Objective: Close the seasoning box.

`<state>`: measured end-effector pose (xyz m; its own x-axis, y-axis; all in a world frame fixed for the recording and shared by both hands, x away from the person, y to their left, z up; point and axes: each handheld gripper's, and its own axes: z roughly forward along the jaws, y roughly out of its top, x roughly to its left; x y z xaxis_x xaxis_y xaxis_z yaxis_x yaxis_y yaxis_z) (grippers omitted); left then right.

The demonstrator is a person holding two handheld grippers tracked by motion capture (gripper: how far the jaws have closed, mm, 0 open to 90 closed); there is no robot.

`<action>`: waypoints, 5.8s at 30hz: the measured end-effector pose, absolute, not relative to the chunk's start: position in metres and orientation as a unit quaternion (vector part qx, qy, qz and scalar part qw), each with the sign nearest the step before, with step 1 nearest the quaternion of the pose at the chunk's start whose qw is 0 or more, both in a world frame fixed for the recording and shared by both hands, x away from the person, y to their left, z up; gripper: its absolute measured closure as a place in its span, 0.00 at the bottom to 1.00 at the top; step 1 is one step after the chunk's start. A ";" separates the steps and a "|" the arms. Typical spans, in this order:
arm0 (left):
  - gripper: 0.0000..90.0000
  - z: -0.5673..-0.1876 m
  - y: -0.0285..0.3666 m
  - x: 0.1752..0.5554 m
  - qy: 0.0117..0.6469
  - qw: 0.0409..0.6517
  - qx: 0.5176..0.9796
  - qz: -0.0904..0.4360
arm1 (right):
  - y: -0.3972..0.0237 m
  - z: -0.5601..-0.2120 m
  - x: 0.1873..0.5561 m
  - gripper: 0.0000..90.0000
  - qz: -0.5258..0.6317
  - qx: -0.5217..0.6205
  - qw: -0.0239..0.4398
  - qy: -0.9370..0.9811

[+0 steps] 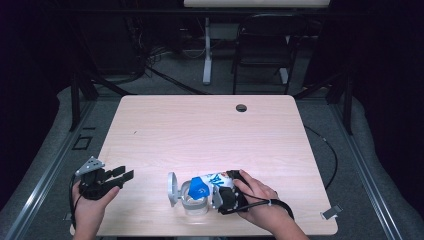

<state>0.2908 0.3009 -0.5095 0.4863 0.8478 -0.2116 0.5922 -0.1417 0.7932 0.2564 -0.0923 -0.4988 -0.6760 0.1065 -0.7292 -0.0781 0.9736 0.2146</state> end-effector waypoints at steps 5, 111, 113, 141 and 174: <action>0.63 -0.509 0.301 0.291 0.486 0.440 0.741 0.145 | -0.092 -0.498 0.257 0.51 0.109 0.005 0.405 0.908; 0.63 -0.512 0.305 0.292 0.491 0.439 0.739 0.142 | -0.075 -0.484 0.253 0.52 -0.007 -0.085 0.455 0.886; 0.63 -0.512 0.305 0.292 0.491 0.439 0.739 0.142 | -0.075 -0.484 0.253 0.52 -0.006 -0.089 0.456 0.886; 0.63 -0.513 0.306 0.293 0.494 0.440 0.737 0.142 | -0.070 -0.482 0.252 0.53 -0.029 -0.113 0.470 0.875; 0.62 -0.513 0.307 0.293 0.494 0.441 0.735 0.142 | -0.070 -0.483 0.253 0.53 -0.032 -0.120 0.474 0.871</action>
<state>0.2928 0.3071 -0.5133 0.4705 0.8528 -0.2267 0.6017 -0.1222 0.7893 0.2530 -0.0695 -0.4829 -0.5210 -0.2402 -0.8191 -0.1794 0.9690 -0.1700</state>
